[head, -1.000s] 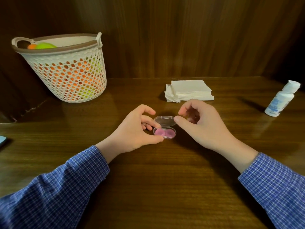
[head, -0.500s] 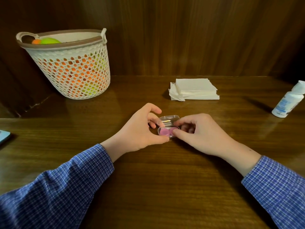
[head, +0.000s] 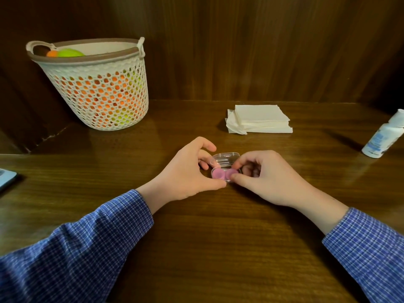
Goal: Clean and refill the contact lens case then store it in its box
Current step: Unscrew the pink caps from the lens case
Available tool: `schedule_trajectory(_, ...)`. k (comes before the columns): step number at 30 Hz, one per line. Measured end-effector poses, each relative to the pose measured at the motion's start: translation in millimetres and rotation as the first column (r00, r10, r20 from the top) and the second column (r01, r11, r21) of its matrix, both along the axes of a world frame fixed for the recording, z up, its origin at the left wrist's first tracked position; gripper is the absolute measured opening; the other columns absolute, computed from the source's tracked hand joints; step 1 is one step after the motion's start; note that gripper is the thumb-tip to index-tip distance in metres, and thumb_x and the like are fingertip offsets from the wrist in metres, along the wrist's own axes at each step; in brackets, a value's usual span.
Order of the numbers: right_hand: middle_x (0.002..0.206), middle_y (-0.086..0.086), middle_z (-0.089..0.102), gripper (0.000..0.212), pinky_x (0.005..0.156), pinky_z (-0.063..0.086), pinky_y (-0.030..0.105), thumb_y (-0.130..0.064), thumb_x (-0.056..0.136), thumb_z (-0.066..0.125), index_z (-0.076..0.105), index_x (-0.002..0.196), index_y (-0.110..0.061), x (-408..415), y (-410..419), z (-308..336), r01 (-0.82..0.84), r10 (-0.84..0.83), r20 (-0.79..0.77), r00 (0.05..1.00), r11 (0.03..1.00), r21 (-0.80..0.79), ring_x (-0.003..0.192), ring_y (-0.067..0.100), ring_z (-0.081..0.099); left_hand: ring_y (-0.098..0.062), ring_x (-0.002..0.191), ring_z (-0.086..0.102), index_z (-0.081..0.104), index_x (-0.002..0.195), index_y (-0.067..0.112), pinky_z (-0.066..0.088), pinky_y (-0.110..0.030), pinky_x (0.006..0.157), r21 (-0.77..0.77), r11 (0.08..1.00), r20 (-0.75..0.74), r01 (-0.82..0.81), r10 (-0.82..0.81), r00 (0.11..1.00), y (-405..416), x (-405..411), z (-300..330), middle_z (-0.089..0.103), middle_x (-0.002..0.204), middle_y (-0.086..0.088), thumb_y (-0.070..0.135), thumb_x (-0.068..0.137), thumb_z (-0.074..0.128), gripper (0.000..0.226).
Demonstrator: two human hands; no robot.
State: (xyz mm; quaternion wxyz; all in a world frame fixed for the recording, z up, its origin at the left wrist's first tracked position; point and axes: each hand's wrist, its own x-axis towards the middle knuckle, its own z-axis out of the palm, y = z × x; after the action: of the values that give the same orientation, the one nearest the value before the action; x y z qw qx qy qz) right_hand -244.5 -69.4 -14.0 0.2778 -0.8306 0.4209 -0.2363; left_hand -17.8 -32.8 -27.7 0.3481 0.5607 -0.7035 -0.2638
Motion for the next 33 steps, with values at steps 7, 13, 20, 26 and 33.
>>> schedule_trajectory(7,0.081,-0.018,0.070,0.008,0.055,0.045,0.010,-0.040,0.083,0.080,0.074,0.088,-0.038,-1,2,1,0.010,-0.010,0.048,0.999,1.000,0.003,0.066,-0.001,0.061,0.004,0.098,0.065,0.054,0.125,0.034,0.050,-0.007,0.075,-0.009,1.000,0.026,0.006,-0.006,1.000,1,-1,1,0.071,0.104,0.016,0.044,0.067,0.094,0.072)
schedule_trajectory(13,0.091,-0.021,0.069,0.008,0.068,0.045,0.016,-0.038,0.082,0.081,0.074,0.082,-0.042,0,5,5,0.069,-0.067,0.056,0.996,0.997,-0.025,0.085,-0.003,0.061,0.003,0.095,0.066,0.062,0.109,0.035,0.049,-0.007,0.071,-0.013,1.000,0.018,0.028,-0.028,0.999,3,-2,5,0.069,0.102,0.017,0.037,0.070,0.093,0.050)
schedule_trajectory(20,0.091,-0.020,0.076,0.006,0.087,0.052,0.024,-0.035,0.082,0.082,0.082,0.088,-0.035,0,8,9,0.099,-0.100,0.096,0.990,0.995,0.017,0.092,-0.002,0.066,0.000,0.093,0.066,0.065,0.108,0.031,0.049,-0.008,0.072,-0.018,0.999,0.016,0.030,-0.029,0.999,4,-4,7,0.070,0.103,0.016,0.035,0.070,0.092,0.047)
schedule_trajectory(26,0.082,-0.017,0.073,0.010,0.067,0.050,0.013,-0.031,0.079,0.086,0.077,0.080,-0.034,3,7,5,0.103,-0.106,0.112,0.988,0.994,0.034,0.083,-0.004,0.065,0.003,0.095,0.065,0.065,0.109,0.031,0.049,-0.007,0.071,-0.007,0.999,0.016,0.032,-0.032,0.999,5,-5,8,0.070,0.104,0.016,0.034,0.071,0.092,0.047)
schedule_trajectory(33,0.085,0.005,0.077,0.017,0.061,0.054,0.021,-0.026,0.071,0.088,0.079,0.085,-0.022,-17,-7,25,-0.064,-0.048,0.278,0.959,0.923,0.380,0.073,0.011,0.067,0.003,0.096,0.064,0.065,0.106,0.033,0.050,-0.007,0.074,-0.023,1.000,0.047,-0.011,0.012,0.999,6,-4,11,0.069,0.102,0.017,0.032,0.075,0.090,0.039)
